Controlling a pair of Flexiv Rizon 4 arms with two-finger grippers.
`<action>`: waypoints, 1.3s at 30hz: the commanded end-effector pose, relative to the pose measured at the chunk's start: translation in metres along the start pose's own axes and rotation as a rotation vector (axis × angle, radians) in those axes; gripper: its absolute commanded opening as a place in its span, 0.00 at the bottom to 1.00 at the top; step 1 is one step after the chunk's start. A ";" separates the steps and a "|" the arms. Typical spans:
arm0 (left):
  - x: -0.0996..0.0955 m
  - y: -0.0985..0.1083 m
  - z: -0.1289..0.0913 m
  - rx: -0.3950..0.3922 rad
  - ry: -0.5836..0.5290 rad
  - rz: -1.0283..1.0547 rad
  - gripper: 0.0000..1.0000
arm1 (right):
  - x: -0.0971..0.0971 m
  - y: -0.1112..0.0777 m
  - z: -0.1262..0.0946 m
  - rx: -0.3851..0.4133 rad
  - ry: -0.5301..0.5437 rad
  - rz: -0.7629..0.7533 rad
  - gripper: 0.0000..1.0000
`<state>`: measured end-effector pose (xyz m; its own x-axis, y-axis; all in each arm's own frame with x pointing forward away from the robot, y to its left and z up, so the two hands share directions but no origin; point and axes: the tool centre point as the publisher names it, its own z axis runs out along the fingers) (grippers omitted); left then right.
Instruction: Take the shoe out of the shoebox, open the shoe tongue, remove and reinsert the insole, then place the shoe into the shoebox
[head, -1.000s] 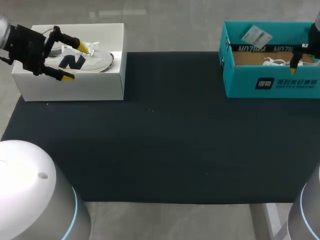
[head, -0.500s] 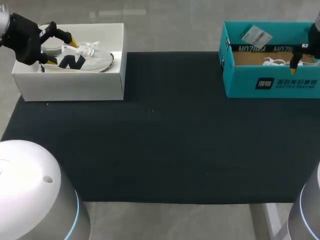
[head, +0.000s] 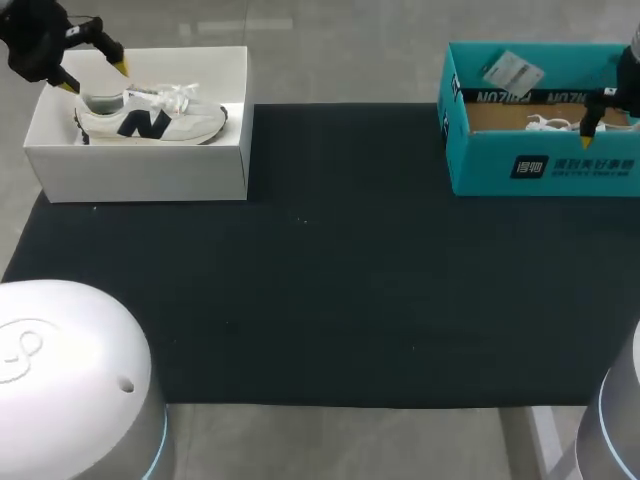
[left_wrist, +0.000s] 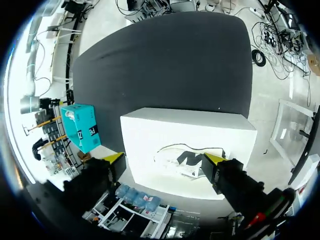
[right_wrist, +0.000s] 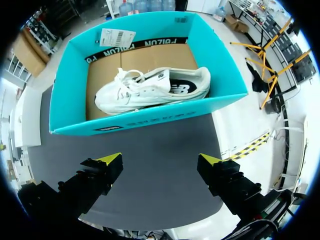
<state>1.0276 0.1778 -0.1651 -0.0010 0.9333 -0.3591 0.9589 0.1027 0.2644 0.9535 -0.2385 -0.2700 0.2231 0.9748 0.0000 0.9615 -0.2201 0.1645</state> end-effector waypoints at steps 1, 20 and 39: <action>0.010 0.042 0.011 0.106 0.065 -0.034 1.00 | 0.000 -0.001 0.000 -0.003 0.000 0.001 1.00; 0.016 0.041 0.015 0.083 0.109 -0.021 1.00 | 0.000 -0.001 0.000 -0.003 0.000 0.001 1.00; 0.092 0.097 0.058 0.162 0.238 0.010 1.00 | 0.000 -0.001 0.000 -0.003 0.000 0.001 1.00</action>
<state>1.1107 0.2516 -0.2196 -0.0471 0.9914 -0.1219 0.9822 0.0681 0.1750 0.9532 -0.2386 -0.2700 0.2231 0.9748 0.0000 0.9614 -0.2200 0.1650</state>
